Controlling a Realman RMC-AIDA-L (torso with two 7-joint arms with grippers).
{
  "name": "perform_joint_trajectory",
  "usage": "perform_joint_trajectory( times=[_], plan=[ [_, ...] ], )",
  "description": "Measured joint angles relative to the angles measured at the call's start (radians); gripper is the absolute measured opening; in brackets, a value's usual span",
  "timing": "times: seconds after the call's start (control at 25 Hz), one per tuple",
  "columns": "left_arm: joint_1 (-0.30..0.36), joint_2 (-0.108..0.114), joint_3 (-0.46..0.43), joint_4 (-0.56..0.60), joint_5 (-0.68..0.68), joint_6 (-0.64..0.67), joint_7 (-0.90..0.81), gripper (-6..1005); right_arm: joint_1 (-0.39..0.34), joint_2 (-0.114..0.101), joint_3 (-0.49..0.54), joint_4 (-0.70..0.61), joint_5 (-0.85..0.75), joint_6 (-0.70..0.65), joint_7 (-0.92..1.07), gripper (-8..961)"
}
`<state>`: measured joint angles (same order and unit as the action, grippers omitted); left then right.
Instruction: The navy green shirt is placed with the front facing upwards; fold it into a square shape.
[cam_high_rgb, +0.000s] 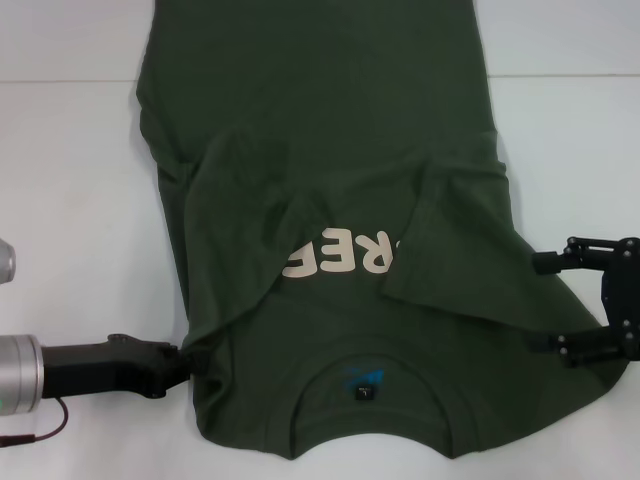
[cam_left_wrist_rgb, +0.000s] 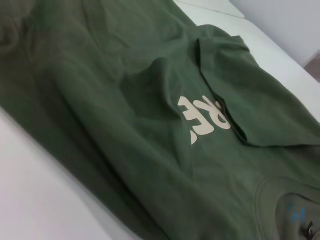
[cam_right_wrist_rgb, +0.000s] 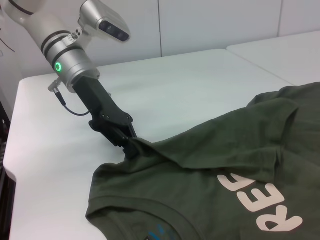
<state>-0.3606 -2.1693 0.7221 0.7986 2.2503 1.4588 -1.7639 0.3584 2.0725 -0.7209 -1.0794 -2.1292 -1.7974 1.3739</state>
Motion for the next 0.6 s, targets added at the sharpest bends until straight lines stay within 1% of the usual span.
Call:
perform_joint_trajectory(
  times=[0.2, 0.52, 0.6],
  plan=[
    [0.002, 0.002, -0.013, 0.002, -0.005, 0.009, 0.001, 63, -0.002, 0.002, 0.017, 0.018, 0.0, 0.007, -0.022, 941],
    [0.0, 0.005, -0.029, 0.01, -0.004, -0.032, 0.002, 48, -0.002, 0.002, 0.038, 0.039, 0.002, 0.021, -0.027, 940],
    [-0.003, 0.007, -0.039, 0.017, -0.004, -0.039, 0.003, 46, -0.002, 0.005, 0.04, 0.045, 0.001, 0.037, -0.026, 936]
  ],
)
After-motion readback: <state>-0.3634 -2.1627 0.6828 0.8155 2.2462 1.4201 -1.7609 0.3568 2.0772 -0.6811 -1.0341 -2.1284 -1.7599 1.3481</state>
